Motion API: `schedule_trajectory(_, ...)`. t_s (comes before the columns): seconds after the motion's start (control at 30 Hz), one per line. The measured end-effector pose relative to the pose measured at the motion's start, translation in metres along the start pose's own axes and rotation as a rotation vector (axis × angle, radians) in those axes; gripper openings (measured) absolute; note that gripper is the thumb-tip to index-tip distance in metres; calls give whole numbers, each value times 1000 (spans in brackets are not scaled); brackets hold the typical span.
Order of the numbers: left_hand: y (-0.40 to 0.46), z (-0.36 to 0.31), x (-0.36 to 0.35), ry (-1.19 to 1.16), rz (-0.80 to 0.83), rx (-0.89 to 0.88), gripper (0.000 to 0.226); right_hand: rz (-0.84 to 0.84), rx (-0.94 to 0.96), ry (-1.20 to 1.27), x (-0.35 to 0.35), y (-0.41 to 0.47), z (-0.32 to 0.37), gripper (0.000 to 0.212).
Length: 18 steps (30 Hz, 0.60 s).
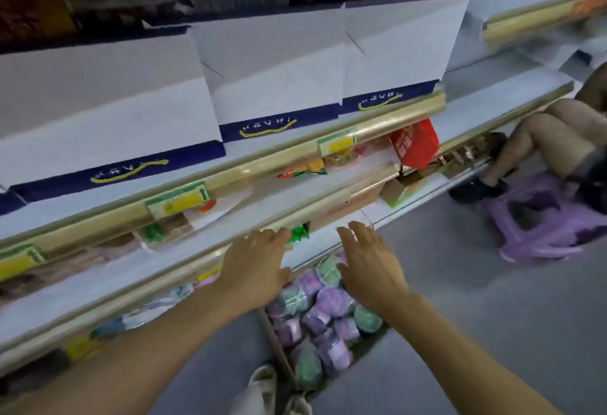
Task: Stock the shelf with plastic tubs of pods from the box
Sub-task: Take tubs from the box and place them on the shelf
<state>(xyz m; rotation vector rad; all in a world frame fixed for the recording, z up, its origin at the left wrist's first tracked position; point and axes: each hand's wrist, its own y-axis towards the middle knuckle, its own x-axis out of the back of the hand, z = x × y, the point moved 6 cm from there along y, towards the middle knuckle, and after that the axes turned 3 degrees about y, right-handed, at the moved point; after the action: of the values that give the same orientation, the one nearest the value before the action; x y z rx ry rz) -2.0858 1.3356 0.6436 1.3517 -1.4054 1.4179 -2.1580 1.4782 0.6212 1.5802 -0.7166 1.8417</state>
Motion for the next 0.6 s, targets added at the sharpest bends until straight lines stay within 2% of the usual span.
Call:
schedule_trajectory(0.13,21,7,-43,4,91,-28,51,138,-116,62,-41,-2,-21,47)
schedule_trajectory(0.27,33,18,-77,-42,189,8,41,301,-134,20,-76,-4,-34,51)
schedule_trajectory(0.6,45,19,-163,-189,296,279,43,509,-104,36,-150,20,-89,53)
